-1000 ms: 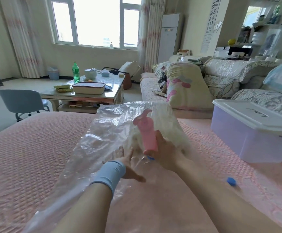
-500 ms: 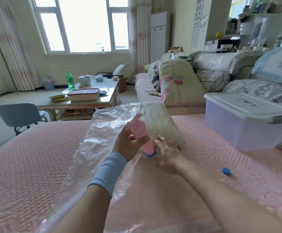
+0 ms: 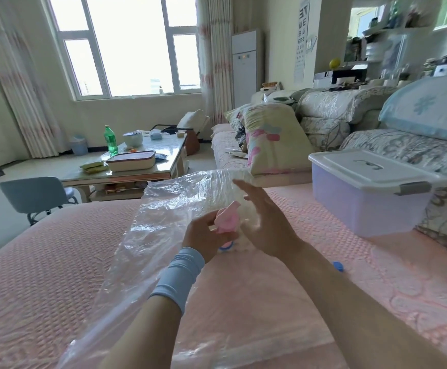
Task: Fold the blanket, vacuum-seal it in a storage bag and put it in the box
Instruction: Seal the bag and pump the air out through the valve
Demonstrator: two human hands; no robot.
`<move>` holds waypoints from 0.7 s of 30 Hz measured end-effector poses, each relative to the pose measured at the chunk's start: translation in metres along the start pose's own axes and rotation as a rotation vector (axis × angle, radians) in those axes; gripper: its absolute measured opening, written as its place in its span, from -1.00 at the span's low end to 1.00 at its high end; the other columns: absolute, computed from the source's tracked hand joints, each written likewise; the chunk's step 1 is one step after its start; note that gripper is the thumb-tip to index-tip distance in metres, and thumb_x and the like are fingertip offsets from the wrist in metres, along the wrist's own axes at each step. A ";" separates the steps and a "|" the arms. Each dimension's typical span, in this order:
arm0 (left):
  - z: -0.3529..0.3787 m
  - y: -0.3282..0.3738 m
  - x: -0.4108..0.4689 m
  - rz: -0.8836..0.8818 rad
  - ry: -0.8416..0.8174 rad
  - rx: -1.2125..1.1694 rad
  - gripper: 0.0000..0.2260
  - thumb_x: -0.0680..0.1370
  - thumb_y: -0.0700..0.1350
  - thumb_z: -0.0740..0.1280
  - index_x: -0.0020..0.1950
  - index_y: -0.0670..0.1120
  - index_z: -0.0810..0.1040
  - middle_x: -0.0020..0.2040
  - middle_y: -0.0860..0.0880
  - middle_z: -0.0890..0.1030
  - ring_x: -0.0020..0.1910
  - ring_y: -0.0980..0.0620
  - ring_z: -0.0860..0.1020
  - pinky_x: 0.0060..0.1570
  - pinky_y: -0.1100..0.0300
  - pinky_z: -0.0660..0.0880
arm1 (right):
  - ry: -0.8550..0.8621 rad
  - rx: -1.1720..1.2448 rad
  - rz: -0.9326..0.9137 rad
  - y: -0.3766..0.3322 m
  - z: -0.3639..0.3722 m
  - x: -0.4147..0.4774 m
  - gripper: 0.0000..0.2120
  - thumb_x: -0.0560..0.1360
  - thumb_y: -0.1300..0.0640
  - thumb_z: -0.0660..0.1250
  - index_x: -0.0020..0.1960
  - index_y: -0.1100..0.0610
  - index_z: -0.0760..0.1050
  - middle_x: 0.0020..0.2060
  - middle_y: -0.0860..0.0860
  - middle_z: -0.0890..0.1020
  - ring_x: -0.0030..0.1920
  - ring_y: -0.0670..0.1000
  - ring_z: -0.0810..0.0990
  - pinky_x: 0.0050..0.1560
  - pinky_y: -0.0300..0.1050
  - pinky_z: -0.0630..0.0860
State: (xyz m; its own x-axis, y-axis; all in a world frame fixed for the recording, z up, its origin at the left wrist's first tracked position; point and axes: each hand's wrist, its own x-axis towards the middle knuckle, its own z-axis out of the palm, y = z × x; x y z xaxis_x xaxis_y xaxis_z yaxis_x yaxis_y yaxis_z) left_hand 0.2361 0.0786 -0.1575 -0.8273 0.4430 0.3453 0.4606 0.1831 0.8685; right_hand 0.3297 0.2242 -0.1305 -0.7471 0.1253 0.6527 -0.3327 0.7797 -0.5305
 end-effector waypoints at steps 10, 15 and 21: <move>-0.001 -0.003 -0.001 0.126 0.073 -0.010 -0.61 0.32 -0.27 0.47 0.06 0.04 0.52 -0.22 0.13 0.62 -0.29 0.21 0.57 -0.21 0.31 0.53 | -0.052 -0.374 -0.299 -0.031 0.015 0.009 -0.76 0.54 0.10 0.42 0.18 0.13 0.65 0.12 0.09 0.61 0.10 0.16 0.60 0.08 0.16 0.55; 0.000 0.001 0.007 0.072 0.038 0.025 -0.57 0.13 0.13 0.44 -0.02 0.09 0.61 -0.17 0.09 0.67 -0.20 0.14 0.59 -0.07 0.14 0.58 | -0.011 -0.458 -0.235 -0.033 0.010 0.010 -0.84 0.53 0.19 0.40 0.10 0.17 0.66 0.05 0.11 0.63 0.04 0.20 0.61 0.02 0.13 0.55; 0.004 0.000 0.011 0.035 0.028 -0.013 -0.59 0.20 -0.01 0.63 -0.03 0.25 0.60 -0.09 0.13 0.69 -0.06 0.11 0.65 0.05 0.02 0.59 | 0.257 -0.392 -0.390 -0.069 -0.029 0.030 -0.75 0.56 0.28 0.20 0.17 0.24 0.59 0.08 0.15 0.57 0.12 0.15 0.54 0.20 -0.09 0.44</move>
State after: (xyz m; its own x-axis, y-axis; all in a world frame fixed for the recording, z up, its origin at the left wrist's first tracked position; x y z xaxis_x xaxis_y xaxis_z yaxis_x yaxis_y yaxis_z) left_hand 0.2285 0.0868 -0.1549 -0.8195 0.4241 0.3854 0.4854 0.1562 0.8602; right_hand 0.3467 0.1919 -0.0590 -0.4339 -0.1086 0.8944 -0.2805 0.9596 -0.0196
